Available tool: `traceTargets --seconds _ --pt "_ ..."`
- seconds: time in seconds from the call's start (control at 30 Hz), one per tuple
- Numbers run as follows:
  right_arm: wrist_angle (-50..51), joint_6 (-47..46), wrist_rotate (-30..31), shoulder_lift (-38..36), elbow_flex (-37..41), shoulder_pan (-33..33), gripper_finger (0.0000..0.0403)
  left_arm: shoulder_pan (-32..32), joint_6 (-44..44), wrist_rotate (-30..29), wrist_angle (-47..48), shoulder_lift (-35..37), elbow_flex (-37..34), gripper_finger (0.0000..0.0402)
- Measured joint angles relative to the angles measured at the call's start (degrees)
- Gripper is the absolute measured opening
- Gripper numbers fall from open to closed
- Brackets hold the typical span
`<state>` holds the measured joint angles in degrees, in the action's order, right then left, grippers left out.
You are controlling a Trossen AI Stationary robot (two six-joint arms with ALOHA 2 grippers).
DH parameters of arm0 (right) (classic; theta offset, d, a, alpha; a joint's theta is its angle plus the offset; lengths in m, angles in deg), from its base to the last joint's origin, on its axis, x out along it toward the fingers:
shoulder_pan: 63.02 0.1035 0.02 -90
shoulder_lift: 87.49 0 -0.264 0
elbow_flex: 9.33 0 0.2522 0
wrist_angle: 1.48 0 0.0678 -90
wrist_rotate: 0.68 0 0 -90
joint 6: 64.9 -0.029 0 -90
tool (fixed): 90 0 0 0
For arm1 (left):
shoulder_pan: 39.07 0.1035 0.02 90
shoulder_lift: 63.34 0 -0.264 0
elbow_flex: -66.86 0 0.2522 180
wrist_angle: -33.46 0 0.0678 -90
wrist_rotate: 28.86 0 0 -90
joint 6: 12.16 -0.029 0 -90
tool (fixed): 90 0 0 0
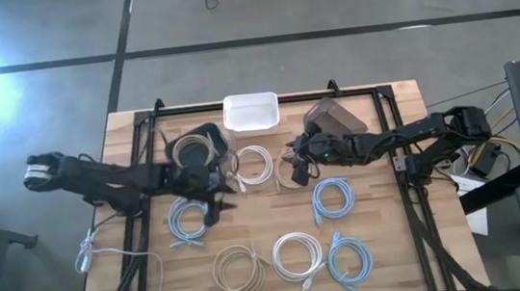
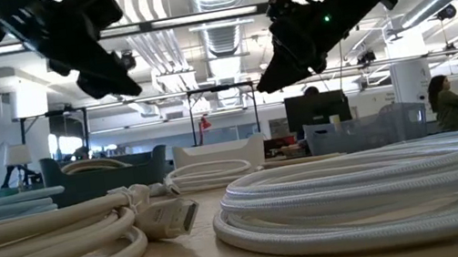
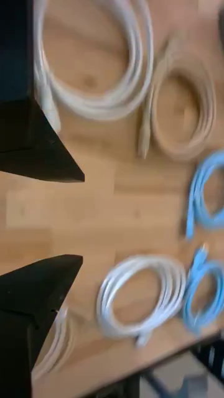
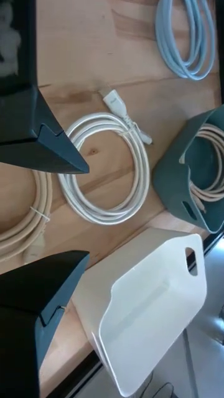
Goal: Sort HDMI cables
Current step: Put the bottom light brown HDMI cable into the blue bin
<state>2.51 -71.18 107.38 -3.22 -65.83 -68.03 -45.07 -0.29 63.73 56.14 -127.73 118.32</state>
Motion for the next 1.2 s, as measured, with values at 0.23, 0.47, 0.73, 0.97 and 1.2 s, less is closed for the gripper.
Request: traceTargets --seconds 0.23,0.47,0.73,0.97,1.2 --pt "-0.2 -0.2 0.0 3.1 0.0 0.0 0.021 -9.4 4.7 -3.6 -12.8 -5.2 -3.4 0.0206" --pt "-0.2 -4.5 -0.7 7.6 0.0 0.0 0.021 -11.9 7.8 -3.4 -16.9 -16.7 -1.8 0.0206" --pt "-0.3 -9.7 -2.8 11.8 0.0 0.0 0.021 -12.3 12.2 10.6 -17.0 -25.3 0.7 0.0206" --pt "-0.3 -9.8 -3.4 12.1 0.0 0.0 0.021 -12.6 12.1 10.9 -16.7 -26.9 0.5 0.0206" --pt "-0.4 -9.7 -3.5 11.3 0.0 0.0 0.021 -12.8 11.7 7.7 -16.0 -28.9 0.4 0.0206"
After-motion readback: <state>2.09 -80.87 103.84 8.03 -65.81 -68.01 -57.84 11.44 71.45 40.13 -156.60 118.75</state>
